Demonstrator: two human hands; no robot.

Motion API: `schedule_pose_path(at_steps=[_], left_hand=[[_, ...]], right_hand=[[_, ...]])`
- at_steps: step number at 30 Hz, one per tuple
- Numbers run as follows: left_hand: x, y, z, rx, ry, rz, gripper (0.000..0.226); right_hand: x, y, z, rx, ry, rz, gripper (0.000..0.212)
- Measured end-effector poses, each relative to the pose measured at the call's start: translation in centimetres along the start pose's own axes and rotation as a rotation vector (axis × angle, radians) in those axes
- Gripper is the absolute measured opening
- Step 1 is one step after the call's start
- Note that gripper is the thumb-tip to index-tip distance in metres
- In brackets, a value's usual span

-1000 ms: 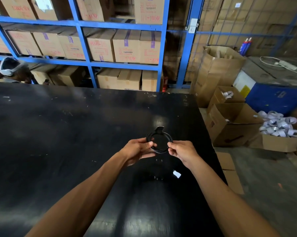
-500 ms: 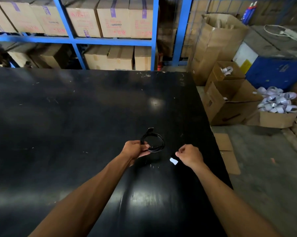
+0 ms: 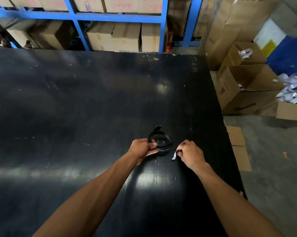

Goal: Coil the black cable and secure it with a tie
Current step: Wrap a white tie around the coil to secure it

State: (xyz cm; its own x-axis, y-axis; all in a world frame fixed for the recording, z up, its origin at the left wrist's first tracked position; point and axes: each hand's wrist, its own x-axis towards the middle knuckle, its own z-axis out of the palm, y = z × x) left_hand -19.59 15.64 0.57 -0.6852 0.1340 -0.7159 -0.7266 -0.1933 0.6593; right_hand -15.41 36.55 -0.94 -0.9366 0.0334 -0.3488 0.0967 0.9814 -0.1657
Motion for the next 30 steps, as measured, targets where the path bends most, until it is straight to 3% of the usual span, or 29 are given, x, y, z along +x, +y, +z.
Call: schedule_pose_path(at_steps=[4,8,11,14,20,24,30], left_hand=[[0.0,0.3,0.5,-0.13,-0.007,0.023,0.013],[-0.7,0.7,1.4,-0.216,-0.043,0.052,0.013],[-1.5,1.0,1.8,-0.203,-0.059,0.053,0.013],[-2.4,1.5,1.6,-0.221,-0.085,0.07,0.014],[-3.9,2.4,0.9,-0.105,-0.104,0.123,0.022],[-5.0,2.7,0.9,-0.123,-0.108,0.176,0.023],[-6.1,3.1,1.6,-0.218,-0.004,0.266,0.016]], right_hand=[[0.1,-1.1,-0.7,0.341,-0.093,0.199,0.018],[-0.3,-3.0,-1.1,0.878,-0.017,0.448,0.022],[-0.6,-4.4,-1.7,1.196,0.005,0.444,0.016],[-1.6,-5.4,-2.7,1.28,-0.075,0.322,0.014],[-2.4,-6.4,-3.8,1.501,-0.169,0.342,0.015],[-3.0,-6.9,-4.8,1.634,-0.156,0.302,0.018],[-4.0,-8.3,-6.7,1.562,0.003,0.379,0.011]])
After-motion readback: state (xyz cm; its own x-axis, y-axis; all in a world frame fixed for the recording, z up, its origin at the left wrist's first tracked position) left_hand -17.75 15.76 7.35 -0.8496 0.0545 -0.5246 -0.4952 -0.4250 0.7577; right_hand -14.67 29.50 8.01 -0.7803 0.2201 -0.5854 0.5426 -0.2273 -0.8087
